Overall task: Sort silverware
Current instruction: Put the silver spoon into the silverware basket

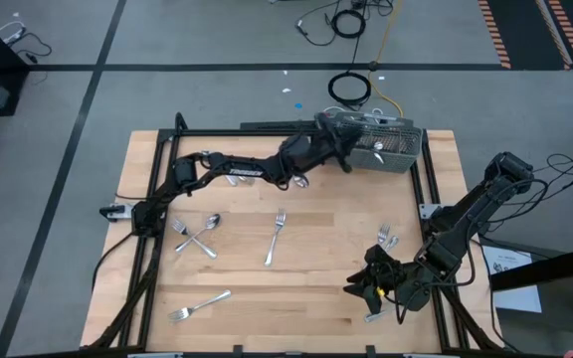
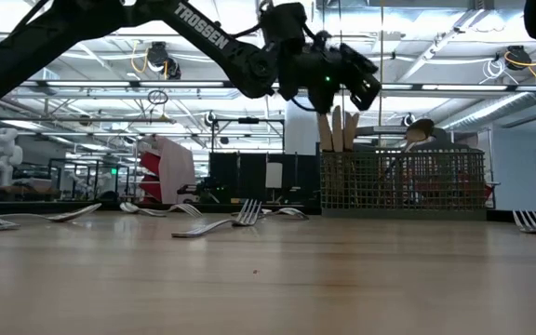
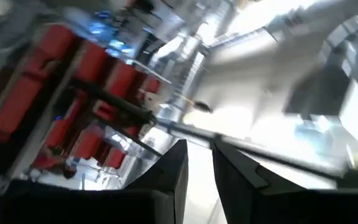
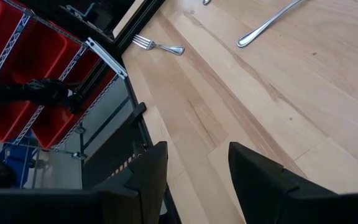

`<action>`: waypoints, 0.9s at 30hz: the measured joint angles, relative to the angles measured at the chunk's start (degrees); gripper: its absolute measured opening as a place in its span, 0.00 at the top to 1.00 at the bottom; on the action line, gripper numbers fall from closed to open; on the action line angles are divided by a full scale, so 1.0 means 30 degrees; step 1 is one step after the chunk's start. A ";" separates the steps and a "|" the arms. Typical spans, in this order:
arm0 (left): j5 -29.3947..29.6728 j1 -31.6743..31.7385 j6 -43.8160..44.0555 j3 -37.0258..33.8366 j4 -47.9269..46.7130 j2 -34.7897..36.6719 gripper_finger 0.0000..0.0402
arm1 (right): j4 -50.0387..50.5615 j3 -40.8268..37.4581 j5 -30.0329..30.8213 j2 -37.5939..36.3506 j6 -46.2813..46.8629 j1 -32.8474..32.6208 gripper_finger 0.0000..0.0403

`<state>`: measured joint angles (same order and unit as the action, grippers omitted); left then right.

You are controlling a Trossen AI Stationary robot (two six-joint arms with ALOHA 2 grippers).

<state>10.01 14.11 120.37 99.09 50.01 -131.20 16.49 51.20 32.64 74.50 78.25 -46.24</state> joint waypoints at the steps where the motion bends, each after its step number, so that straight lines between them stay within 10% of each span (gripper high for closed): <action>1: 0.0004 0.0007 -0.0878 0.0000 0.0636 0.0000 0.79 | 0.0000 0.0000 0.0000 0.0000 -0.0013 0.0000 0.60; 13: 0.0585 -0.0745 -0.9091 0.1751 0.6145 0.0000 0.79 | 0.0015 0.0000 -0.0925 0.0000 -0.0020 0.0000 0.60; 19: -0.2257 -0.1308 -1.7134 0.4080 0.5604 0.0000 0.79 | -0.0025 0.0000 -0.0925 0.0000 0.0007 0.0000 0.60; 27: -0.9455 -0.1139 -2.8286 0.9122 -1.1162 0.0146 0.79 | -0.0659 0.0000 -0.0905 0.0000 0.0159 -0.0176 0.60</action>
<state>-18.36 10.69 35.51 126.45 16.52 -130.76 14.51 51.20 29.93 74.50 78.73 -46.77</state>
